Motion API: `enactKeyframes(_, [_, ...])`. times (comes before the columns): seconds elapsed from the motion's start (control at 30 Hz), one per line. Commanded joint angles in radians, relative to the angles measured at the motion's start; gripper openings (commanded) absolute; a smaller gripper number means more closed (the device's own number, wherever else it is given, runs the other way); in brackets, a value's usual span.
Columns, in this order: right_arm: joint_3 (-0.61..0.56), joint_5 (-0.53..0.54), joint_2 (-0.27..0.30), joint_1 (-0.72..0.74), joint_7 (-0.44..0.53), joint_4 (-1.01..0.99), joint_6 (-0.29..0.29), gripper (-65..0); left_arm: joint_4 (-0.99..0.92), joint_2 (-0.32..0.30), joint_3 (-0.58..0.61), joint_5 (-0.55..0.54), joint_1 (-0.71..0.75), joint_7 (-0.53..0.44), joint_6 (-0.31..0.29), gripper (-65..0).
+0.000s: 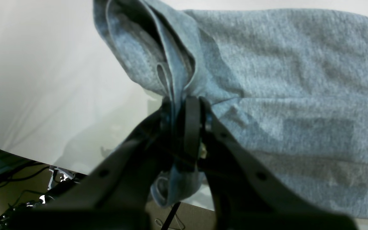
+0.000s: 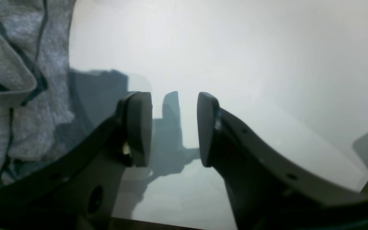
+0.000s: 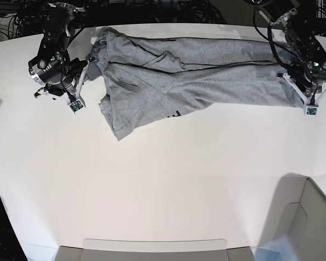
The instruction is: Fold the T-shirt properly
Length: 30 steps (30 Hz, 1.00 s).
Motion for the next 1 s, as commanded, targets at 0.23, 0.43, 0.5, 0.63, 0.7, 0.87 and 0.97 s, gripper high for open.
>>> enactKeyframes(0.23, [0.000,-0.003,0.003,0.012,0.002,0.017,0.011,-41.0,0.019,-0.011,0.000,-0.002,-0.010,-0.010,0.002,-65.0])
enactKeyframes(0.43, [0.000,-0.003,0.003,0.010,0.001,0.017,0.011,-41.0,0.019,-0.011,0.000,-0.002,-0.010,-0.010,0.002,-65.0])
enactKeyframes(0.5, [0.000,-0.003,0.003,0.010,-0.001,0.017,0.011,-41.0,0.019,-0.011,0.000,-0.002,-0.010,-0.010,0.002,-65.0])
enactKeyframes(0.63, [0.000,-0.003,0.003,0.007,-0.001,0.017,0.011,-41.0,0.019,-0.011,0.000,-0.004,-0.010,-0.010,0.002,-65.0])
enactKeyframes(0.7, [0.000,-0.004,0.003,0.007,-0.001,0.017,0.011,-41.0,0.019,-0.010,0.001,-0.004,-0.010,-0.010,0.002,-65.0])
enactKeyframes(0.87, [0.000,-0.004,0.005,0.007,-0.001,0.017,0.011,-41.0,0.019,0.016,0.026,-0.001,-0.010,-0.010,0.002,-65.0])
enactKeyframes(0.97, [0.000,-0.004,0.003,0.007,-0.001,0.017,0.011,-41.0,0.021,0.019,0.076,-0.001,0.006,-0.010,0.002,-65.0])
